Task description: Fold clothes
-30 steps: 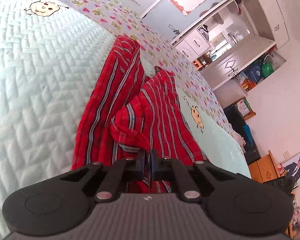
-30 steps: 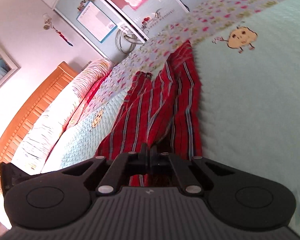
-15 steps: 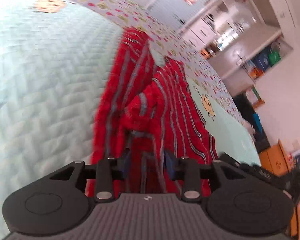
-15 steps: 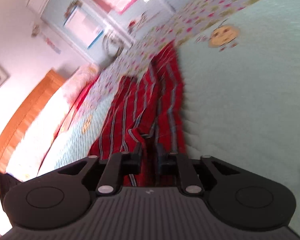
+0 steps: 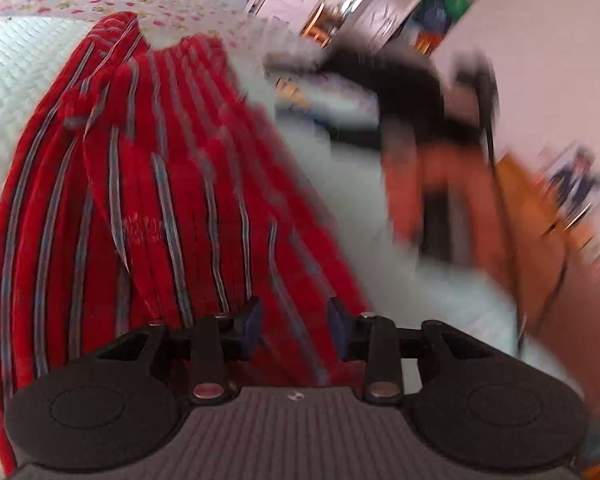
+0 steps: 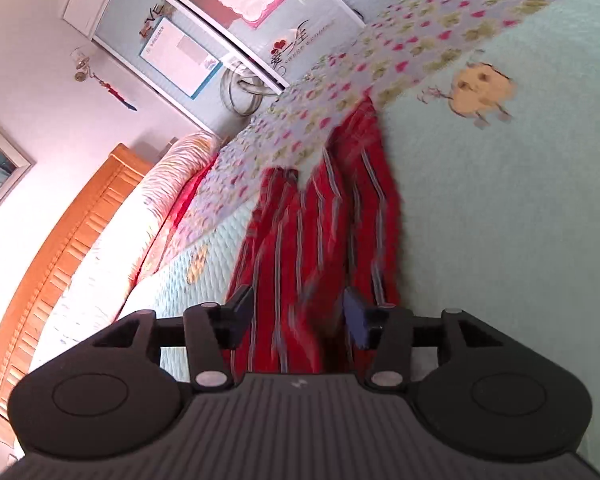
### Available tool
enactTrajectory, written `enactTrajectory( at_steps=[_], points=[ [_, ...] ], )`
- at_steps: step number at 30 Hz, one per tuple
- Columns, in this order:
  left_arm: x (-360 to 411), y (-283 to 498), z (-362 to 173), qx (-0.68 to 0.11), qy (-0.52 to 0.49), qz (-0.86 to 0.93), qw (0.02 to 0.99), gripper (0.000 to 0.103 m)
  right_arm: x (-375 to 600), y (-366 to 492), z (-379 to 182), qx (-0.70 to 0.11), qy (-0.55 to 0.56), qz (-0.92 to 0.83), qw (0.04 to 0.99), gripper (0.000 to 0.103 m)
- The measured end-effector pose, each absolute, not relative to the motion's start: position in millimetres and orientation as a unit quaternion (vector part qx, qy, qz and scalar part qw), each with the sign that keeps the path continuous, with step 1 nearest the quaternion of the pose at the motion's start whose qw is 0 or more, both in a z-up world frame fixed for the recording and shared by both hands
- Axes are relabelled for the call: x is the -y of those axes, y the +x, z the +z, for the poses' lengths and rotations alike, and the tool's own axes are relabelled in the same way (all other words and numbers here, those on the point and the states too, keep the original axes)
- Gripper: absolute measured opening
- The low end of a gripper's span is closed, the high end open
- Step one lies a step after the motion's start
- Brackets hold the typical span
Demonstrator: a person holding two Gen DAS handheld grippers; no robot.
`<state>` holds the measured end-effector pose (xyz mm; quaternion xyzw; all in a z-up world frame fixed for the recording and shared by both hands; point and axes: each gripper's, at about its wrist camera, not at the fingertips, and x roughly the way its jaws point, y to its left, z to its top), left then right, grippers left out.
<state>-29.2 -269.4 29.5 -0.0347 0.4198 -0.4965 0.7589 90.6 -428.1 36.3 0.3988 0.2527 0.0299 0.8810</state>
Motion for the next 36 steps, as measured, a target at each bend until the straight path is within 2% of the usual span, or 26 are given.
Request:
enactTrajectory(
  at_steps=[3, 10, 11, 12, 14, 20, 23, 24, 26, 28, 29, 30, 32, 34, 36],
  points=[
    [264, -34, 24, -0.412, -0.041, -0.495, 0.764, 0.033, 435, 133, 44, -0.259, 0.367, 0.021, 0.893, 0.051],
    [260, -38, 14, -0.396, -0.062, -0.494, 0.772, 0.033, 445, 216, 31, -0.338, 0.334, 0.014, 0.88, 0.051],
    [261, -40, 13, -0.393, -0.065, -0.493, 0.774, 0.033, 443, 223, 28, -0.353, 0.329, 0.013, 0.876, 0.046],
    [260, -41, 13, -0.391, -0.069, -0.493, 0.774, 0.033, 441, 229, 26, -0.363, 0.325, 0.014, 0.873, 0.028],
    [259, -41, 11, -0.389, -0.076, -0.494, 0.774, 0.033, 437, 235, 26, -0.361, 0.324, 0.02, 0.874, 0.001],
    [256, -44, 9, -0.382, -0.086, -0.496, 0.775, 0.033, 434, 259, 27, -0.329, 0.347, 0.017, 0.878, 0.0],
    [256, -46, 9, -0.377, -0.085, -0.497, 0.777, 0.033, 436, 266, 18, -0.339, 0.35, -0.005, 0.873, 0.001],
    [256, -46, 9, -0.377, -0.086, -0.497, 0.777, 0.033, 436, 266, 16, -0.34, 0.346, -0.008, 0.875, 0.007],
    [255, -45, 9, -0.38, -0.089, -0.497, 0.775, 0.033, 433, 258, 23, -0.318, 0.319, -0.024, 0.893, 0.011],
    [253, -43, 8, -0.382, -0.094, -0.498, 0.773, 0.033, 418, 240, 44, -0.287, 0.256, -0.057, 0.921, 0.02],
    [252, -42, 7, -0.383, -0.097, -0.498, 0.772, 0.033, 409, 230, 56, -0.276, 0.223, -0.072, 0.932, 0.029],
    [251, -41, 7, -0.385, -0.101, -0.499, 0.77, 0.033, 396, 218, 69, -0.272, 0.197, -0.068, 0.939, 0.03],
    [250, -40, 5, -0.386, -0.109, -0.5, 0.768, 0.033, 377, 203, 78, -0.294, 0.223, 0.047, 0.928, 0.03],
    [249, -40, 5, -0.387, -0.112, -0.501, 0.766, 0.033, 358, 202, 67, -0.351, 0.28, 0.155, 0.88, 0.028],
    [249, -41, 5, -0.387, -0.112, -0.501, 0.766, 0.033, 346, 211, 46, -0.374, 0.264, 0.154, 0.876, 0.026]
  ],
)
